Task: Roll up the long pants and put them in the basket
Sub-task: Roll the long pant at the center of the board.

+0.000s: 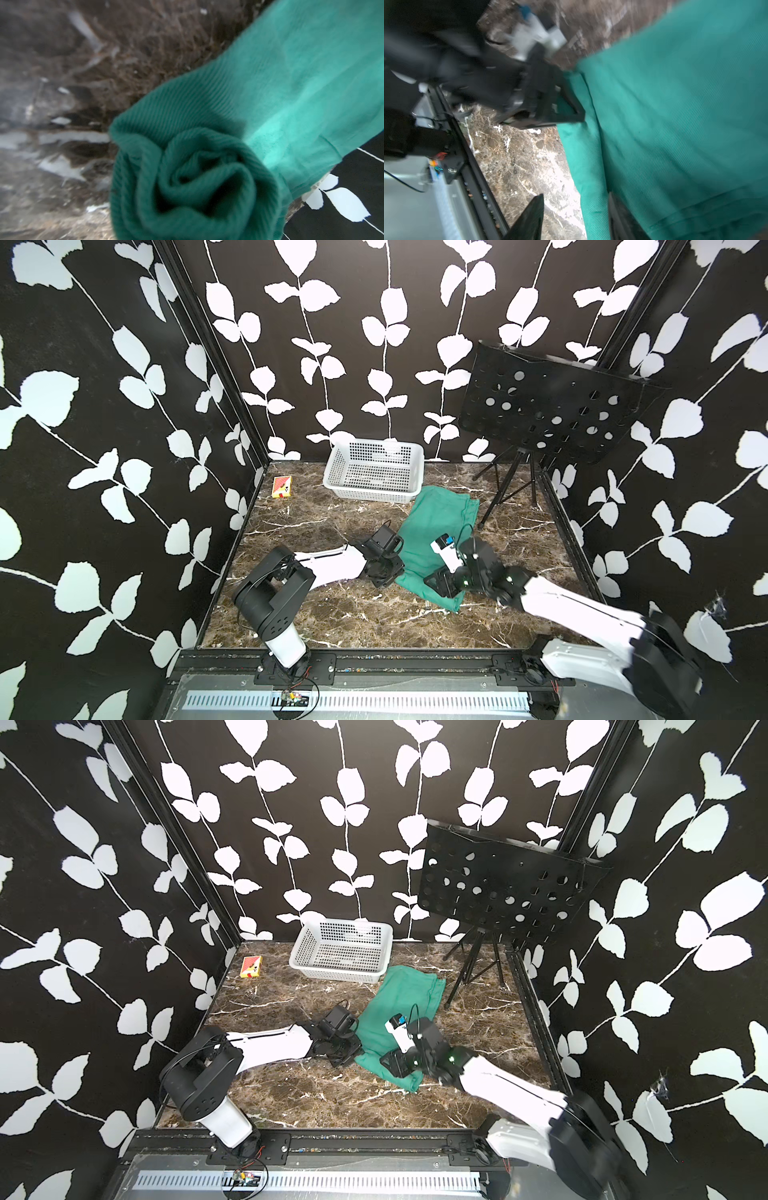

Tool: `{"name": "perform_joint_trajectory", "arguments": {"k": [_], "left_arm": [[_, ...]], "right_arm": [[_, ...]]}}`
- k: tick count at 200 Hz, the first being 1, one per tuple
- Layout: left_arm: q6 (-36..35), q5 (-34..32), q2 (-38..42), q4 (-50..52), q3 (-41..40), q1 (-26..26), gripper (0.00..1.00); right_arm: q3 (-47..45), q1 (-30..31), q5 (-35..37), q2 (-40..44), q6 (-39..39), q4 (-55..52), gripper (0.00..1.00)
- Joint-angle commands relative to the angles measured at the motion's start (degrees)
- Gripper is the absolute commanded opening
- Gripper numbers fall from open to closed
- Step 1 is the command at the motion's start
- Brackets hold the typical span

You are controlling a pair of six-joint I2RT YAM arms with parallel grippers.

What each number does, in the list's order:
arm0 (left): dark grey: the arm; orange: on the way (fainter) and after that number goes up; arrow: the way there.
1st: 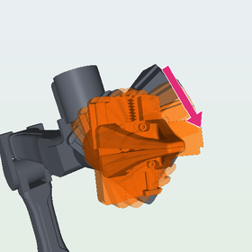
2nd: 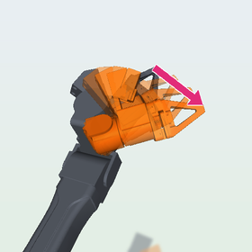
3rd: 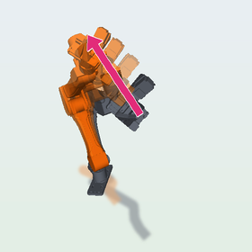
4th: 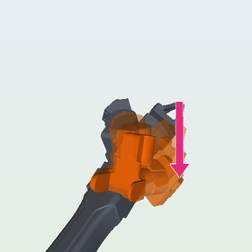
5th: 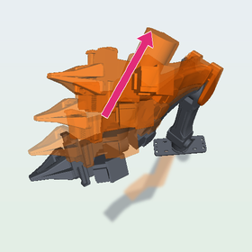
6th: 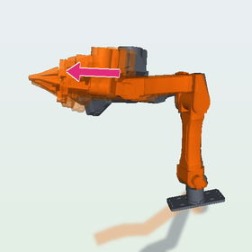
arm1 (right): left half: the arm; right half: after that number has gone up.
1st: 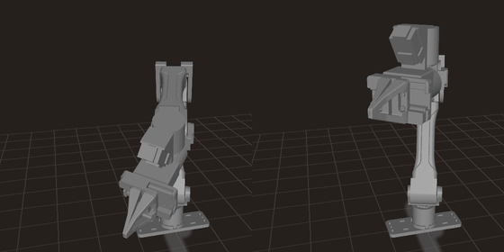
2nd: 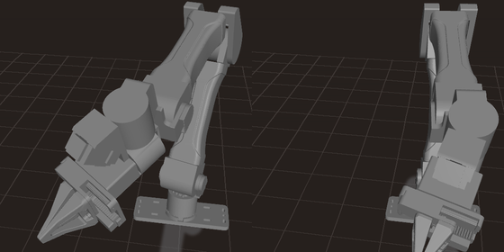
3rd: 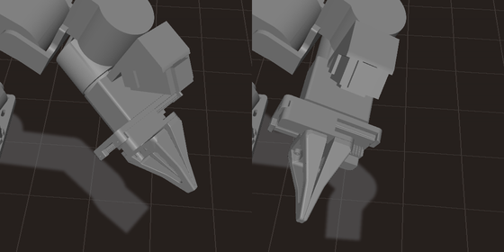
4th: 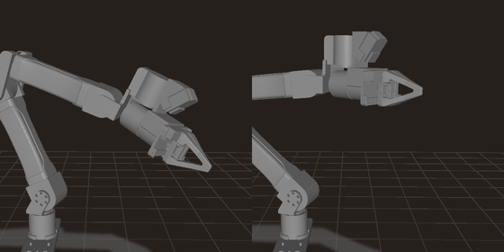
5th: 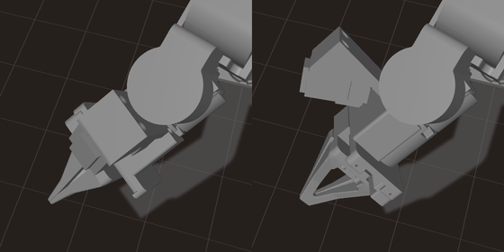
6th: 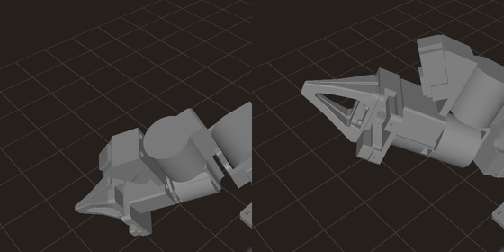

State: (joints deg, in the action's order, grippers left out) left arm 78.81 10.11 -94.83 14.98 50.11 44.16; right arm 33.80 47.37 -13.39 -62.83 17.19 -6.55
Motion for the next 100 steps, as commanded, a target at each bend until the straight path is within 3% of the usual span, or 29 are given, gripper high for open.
{"name": "perform_joint_trajectory", "arguments": {"k": [1,38,82,100], "left_arm": [[-0.9,-0.1,-0.9,8.2,0.6,-0.8,0.33],[-2.0,0.3,-1.1,10.4,1.6,-1.2,0.32],[-1.9,0.8,-0.7,10.4,1.0,-1.6,0.31],[-1.6,0.7,-0.3,10.0,0.6,-1.6,0.31]], "right_arm": [[-3.3,7.5,19.0,0.8,-11.2,1.0,0.55],[-1.4,19.1,34.3,-7.9,-20.0,2.2,0.56],[-1.0,22.8,40.1,-18.6,-21.1,7.5,0.56],[-0.5,23.2,44.2,-21.3,-21.1,7.7,0.5]]}}
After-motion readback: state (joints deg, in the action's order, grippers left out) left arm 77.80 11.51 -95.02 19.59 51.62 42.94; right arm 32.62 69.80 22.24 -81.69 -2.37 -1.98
